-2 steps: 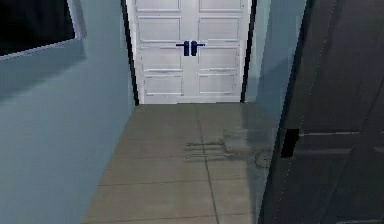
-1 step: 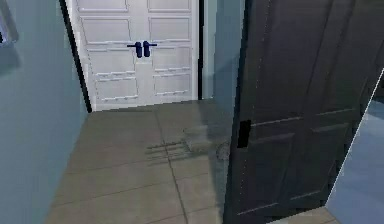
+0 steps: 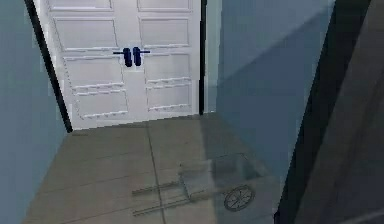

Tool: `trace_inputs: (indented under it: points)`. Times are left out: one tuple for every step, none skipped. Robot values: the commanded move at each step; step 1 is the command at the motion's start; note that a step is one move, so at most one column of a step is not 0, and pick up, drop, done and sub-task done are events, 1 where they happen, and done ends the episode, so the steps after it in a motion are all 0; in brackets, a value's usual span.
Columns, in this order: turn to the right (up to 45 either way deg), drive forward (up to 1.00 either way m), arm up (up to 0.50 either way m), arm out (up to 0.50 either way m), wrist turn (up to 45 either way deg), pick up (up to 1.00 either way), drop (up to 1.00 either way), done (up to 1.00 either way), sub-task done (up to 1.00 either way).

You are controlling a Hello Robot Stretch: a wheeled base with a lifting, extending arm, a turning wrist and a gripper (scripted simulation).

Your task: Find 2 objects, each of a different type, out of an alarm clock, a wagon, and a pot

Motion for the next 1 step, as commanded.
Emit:
trace_inputs:
  points:
    - [0.0, 0.0, 0.0, 0.0, 0.0, 0.0, 0.0, 1.0, 0.0]
